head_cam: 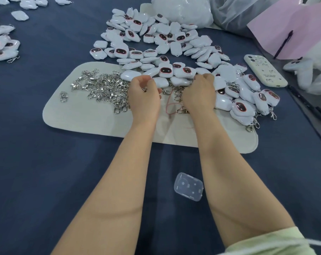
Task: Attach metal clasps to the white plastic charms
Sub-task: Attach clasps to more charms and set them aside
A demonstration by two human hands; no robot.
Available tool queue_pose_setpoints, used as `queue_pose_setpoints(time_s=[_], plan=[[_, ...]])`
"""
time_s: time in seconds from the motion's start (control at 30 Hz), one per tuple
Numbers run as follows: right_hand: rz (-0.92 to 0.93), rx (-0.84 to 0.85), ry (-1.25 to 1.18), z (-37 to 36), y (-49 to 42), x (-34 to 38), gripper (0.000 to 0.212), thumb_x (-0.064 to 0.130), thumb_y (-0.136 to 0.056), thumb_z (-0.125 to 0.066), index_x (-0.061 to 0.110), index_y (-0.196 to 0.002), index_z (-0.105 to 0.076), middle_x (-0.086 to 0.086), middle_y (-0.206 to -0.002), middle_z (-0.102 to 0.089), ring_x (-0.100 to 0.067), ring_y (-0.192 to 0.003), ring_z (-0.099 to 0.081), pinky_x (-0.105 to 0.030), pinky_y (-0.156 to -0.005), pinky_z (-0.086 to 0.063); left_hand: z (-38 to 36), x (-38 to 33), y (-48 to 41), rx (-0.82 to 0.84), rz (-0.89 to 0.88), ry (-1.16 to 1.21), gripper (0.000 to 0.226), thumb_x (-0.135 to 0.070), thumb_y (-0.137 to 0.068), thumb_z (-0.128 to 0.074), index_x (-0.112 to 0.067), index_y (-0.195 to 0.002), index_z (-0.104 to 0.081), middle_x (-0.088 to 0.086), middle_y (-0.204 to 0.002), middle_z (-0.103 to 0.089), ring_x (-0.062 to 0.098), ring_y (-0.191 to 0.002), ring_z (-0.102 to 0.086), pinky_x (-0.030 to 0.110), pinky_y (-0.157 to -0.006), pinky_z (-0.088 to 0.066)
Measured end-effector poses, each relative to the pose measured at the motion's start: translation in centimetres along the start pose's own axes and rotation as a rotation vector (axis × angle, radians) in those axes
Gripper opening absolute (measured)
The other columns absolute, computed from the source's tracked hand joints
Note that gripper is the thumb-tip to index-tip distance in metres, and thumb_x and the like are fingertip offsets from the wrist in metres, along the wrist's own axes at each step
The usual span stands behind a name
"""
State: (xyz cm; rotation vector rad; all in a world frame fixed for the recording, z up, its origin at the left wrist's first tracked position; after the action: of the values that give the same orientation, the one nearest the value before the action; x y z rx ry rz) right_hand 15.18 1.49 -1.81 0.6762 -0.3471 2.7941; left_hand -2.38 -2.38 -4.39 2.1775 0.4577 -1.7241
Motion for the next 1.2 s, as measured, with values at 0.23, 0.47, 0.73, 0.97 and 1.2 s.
queue_pose_setpoints(time_s=[0.23,0.47,0.73,0.97,1.2], plan=[[0.041,-0.005,0.009,0.7,-0.3,-0.5,0.039,0.002,-0.09,-0.045,0.006,-0.129,-0.045,-0.013,-0.135,-0.044,-0.028,-0.121,-0.046,-0.032,-0.093,-0.037,-0.3,-0.5,0.4,0.04,-0.034,-0.028,0.014,-0.006,-0.092,-0.044,-0.017,-0.096,-0.051,0.008,-0.103,-0.063,0.008,-0.063,-0.058,0.029,-0.071,-0.051],[0.086,-0.257,-0.554,4.0,1.7,0.0,0.022,0.02,-0.098,-0.045,0.012,-0.107,-0.064,0.003,-0.092,-0.065,-0.013,-0.085,-0.057,-0.012,-0.073,-0.039,-1.2,-1.4,0.9,0.104,-0.126,-0.077,0.01,-0.012,-0.093,-0.052,-0.017,-0.102,-0.053,0.004,-0.098,-0.064,0.01,-0.081,-0.068,0.032,-0.084,-0.055],[-0.089,0.005,-0.895,0.5,3.4,0.6,0.018,0.023,-0.095,-0.051,0.017,-0.079,-0.057,0.003,-0.069,-0.058,-0.012,-0.061,-0.053,-0.031,-0.067,-0.044,-2.1,-1.8,1.4,0.188,-0.152,-0.197,0.005,-0.019,-0.09,-0.061,-0.016,-0.094,-0.06,0.004,-0.095,-0.066,0.023,-0.094,-0.066,0.046,-0.089,-0.052],[0.145,0.03,-0.581,1.6,3.5,2.5,0.038,0.027,-0.097,-0.046,0.024,-0.06,-0.054,0.012,-0.055,-0.053,0.0,-0.053,-0.047,-0.017,-0.056,-0.035,-1.9,-1.9,1.2,0.198,-0.157,-0.201,0.017,-0.026,-0.088,-0.066,-0.016,-0.101,-0.063,-0.007,-0.093,-0.063,0.015,-0.095,-0.062,0.026,-0.081,-0.055],[0.065,0.174,0.066,-0.7,2.8,0.3,0.039,0.035,-0.088,-0.059,0.015,-0.121,-0.054,-0.011,-0.127,-0.048,-0.032,-0.118,-0.045,-0.037,-0.096,-0.037,-0.2,-0.9,0.8,0.036,0.04,0.207,0.008,-0.016,-0.098,-0.043,-0.014,-0.094,-0.036,0.012,-0.092,-0.064,0.016,-0.064,-0.071,0.023,-0.055,-0.054]])
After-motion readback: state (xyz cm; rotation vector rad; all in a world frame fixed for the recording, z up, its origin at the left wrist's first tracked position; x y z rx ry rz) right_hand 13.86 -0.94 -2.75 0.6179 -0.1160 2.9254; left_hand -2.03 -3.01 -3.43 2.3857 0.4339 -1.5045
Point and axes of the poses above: each hand's wrist, its own y-axis away from the middle knuckle, its own z-axis out of the back of the hand, x = y × z, the point moved 9 cm from there along -y, towards the middle knuckle
